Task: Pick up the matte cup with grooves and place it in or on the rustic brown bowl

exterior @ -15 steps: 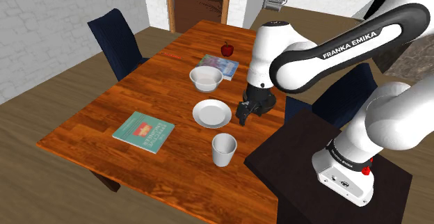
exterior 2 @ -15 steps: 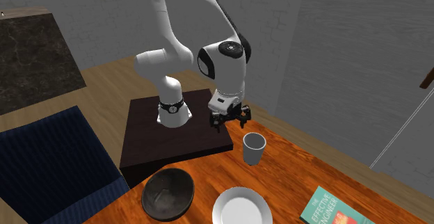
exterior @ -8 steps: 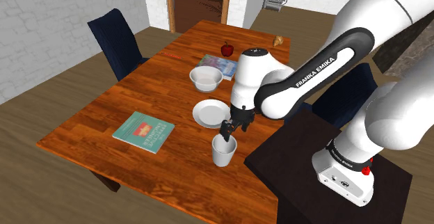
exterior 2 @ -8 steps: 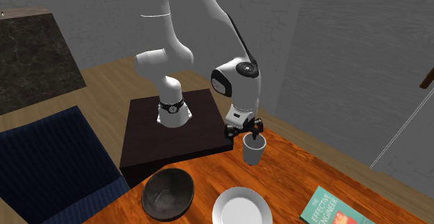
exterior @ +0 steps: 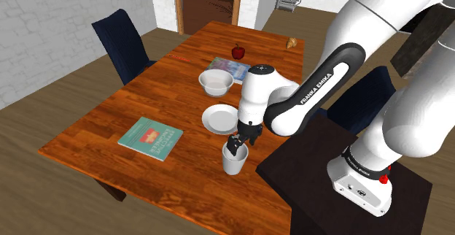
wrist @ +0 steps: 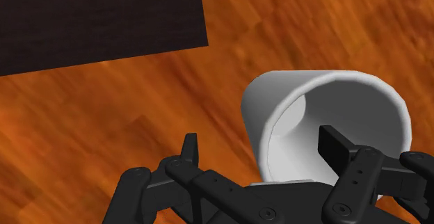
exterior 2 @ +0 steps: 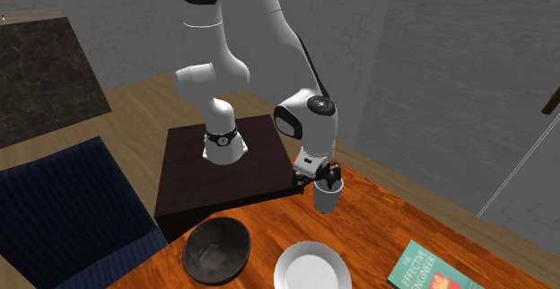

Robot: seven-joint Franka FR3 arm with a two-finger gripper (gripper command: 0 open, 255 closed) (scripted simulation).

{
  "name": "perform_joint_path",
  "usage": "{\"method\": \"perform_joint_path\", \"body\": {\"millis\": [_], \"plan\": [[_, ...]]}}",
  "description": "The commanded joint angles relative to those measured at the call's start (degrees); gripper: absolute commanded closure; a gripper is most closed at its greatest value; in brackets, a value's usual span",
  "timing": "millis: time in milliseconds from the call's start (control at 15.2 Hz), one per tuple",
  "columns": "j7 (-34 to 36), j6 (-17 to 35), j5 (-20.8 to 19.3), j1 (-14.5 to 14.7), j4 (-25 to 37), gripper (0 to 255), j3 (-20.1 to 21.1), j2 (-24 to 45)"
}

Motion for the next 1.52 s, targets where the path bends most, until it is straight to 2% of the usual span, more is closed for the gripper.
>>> {"method": "perform_joint_path", "body": {"millis": [0,396,462,1056,1452], "plan": [[0.51,0.79,-0.67,0.15,-0.05,0,-0.19,0.75],[0.49,0.77,-0.65,0.16,-0.06,0,-0.19,0.73],[0.49,0.77,-0.65,0.16,-0.06,255,-0.19,0.73],[0.51,0.79,-0.67,0.17,-0.05,255,-0.2,0.75],[-2.74,-5.01,4.46,-0.3,0.04,255,1.13,-5.46]]}}
